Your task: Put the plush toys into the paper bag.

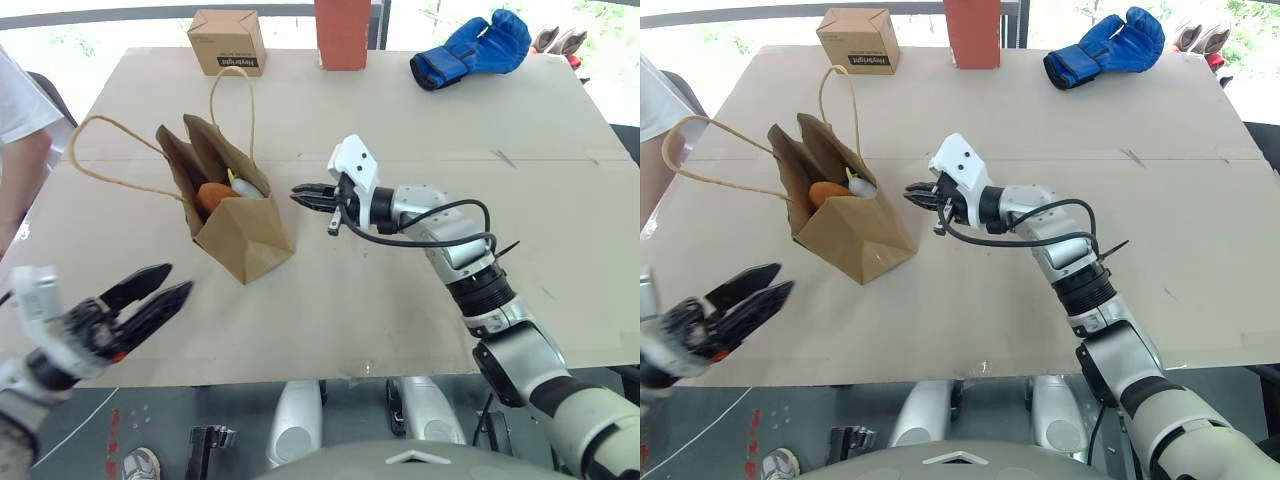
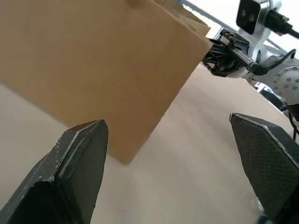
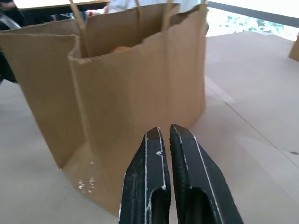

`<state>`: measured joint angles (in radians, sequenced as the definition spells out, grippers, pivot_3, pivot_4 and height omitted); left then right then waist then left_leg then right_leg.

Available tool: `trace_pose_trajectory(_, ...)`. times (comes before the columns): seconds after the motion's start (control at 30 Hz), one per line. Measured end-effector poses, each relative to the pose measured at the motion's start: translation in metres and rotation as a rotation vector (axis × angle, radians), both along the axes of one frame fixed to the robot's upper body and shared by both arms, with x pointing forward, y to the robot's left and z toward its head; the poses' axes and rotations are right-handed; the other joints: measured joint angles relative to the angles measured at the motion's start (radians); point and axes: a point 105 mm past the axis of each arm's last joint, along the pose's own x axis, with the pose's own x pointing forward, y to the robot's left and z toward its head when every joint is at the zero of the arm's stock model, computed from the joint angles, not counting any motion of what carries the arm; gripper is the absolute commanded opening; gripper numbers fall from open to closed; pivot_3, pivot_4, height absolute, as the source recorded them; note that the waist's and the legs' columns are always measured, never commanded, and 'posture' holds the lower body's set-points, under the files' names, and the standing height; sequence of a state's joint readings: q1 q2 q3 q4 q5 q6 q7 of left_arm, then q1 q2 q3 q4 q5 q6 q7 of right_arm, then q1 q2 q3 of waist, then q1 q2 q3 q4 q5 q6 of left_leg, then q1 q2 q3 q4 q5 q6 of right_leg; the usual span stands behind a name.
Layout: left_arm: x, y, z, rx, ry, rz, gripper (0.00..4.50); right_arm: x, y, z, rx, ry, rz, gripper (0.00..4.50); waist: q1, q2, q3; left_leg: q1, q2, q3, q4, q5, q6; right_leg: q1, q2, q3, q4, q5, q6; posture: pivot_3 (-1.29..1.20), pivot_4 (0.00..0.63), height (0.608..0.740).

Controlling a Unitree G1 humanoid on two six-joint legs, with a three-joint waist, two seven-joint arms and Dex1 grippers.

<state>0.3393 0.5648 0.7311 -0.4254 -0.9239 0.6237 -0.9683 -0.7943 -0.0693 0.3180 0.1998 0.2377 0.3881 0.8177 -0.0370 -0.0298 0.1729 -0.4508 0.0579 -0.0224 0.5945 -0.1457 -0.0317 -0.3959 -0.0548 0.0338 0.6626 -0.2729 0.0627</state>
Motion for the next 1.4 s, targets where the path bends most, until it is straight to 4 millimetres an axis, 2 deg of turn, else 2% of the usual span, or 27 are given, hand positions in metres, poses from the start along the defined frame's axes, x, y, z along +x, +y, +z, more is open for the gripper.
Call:
trace_pose_trajectory(0.13,0.008,-0.027,-0.005,0.08,-0.065,-0.006,4.5,-0.009,0.013,-0.004,-0.001,0.015,0.056,0.04,-0.005,-0.003,-0.002,0.002,0.0,0.001,0.0,0.002,0.003,0.001,0.002,0.005,0.0,0.0,0.0,0.0,0.15,0.74)
trace_pose_trajectory(0.23,0.022,-0.03,-0.002,0.092,-0.116,0.073,4.5,-0.018,0.026,-0.011,-0.021,0.022,0.114,0.04,-0.004,-0.003,-0.002,0.002,0.001,0.0,0.0,0.002,0.003,0.0,0.005,0.005,0.001,0.0,0.001,0.0,0.15,0.74)
trace_pose_trajectory(0.37,0.038,-0.041,0.005,0.091,-0.166,0.138,4.5,-0.034,0.045,-0.011,-0.008,0.021,0.193,0.04,-0.003,-0.003,-0.002,0.002,0.001,0.0,0.001,0.002,0.003,0.0,0.006,0.005,0.001,0.002,0.004,0.0,0.15,0.74)
trace_pose_trajectory(0.47,0.044,-0.048,0.005,0.109,-0.172,0.17,4.5,-0.037,0.053,-0.016,-0.016,0.02,0.203,0.04,-0.003,-0.003,-0.002,0.002,0.001,0.0,0.001,0.002,0.003,0.0,0.006,0.005,0.001,0.002,0.004,0.0,0.15,0.74)
trace_pose_trajectory(0.67,0.049,-0.053,0.006,0.127,-0.179,0.214,4.5,-0.037,0.058,-0.023,-0.027,0.029,0.203,0.04,-0.002,-0.003,-0.002,0.002,0.001,0.0,0.001,0.002,0.003,0.0,0.006,0.005,0.001,0.002,0.004,0.0,0.15,0.74)
trace_pose_trajectory(0.97,0.079,-0.07,0.009,0.155,-0.195,0.39,4.5,-0.033,0.052,-0.043,-0.044,0.067,0.152,0.04,0.002,-0.004,-0.003,0.002,0.001,-0.001,0.003,0.002,0.003,0.001,0.007,0.006,0.001,0.002,0.005,0.0,0.15,0.74)
trace_pose_trajectory(1.2,0.094,-0.066,0.005,0.205,-0.196,0.468,4.5,-0.029,0.045,-0.044,-0.04,0.064,0.108,0.04,0.001,-0.003,-0.002,0.001,0.001,-0.002,0.002,0.002,0.003,0.001,0.008,0.006,0.002,0.002,0.005,0.0,0.15,0.74)
trace_pose_trajectory(1.23,0.095,-0.067,0.005,0.208,-0.2,0.473,3.98,-0.029,0.044,-0.044,-0.04,0.061,0.103,0.0,0.002,-0.004,-0.003,0.001,0.001,-0.002,0.003,0.002,0.003,0.001,0.008,0.005,0.002,0.002,0.005,0.0,0.15,0.74)
trace_pose_trajectory(1.3,0.099,-0.068,0.006,0.218,-0.215,0.479,3.26,-0.029,0.039,-0.041,-0.028,0.05,0.087,0.0,0.003,-0.004,-0.003,0.001,0.001,-0.002,0.003,0.002,0.003,0.001,0.008,0.006,0.001,0.002,0.005,0.0,0.15,0.74)
trace_pose_trajectory(1.4,0.101,-0.067,0.007,0.215,-0.227,0.48,1.78,-0.028,0.031,-0.036,-0.016,0.026,0.066,0.0,0.003,-0.004,-0.003,0.001,0.001,-0.002,0.003,0.002,0.003,0.001,0.008,0.006,0.002,0.002,0.005,0.0,0.15,0.74)
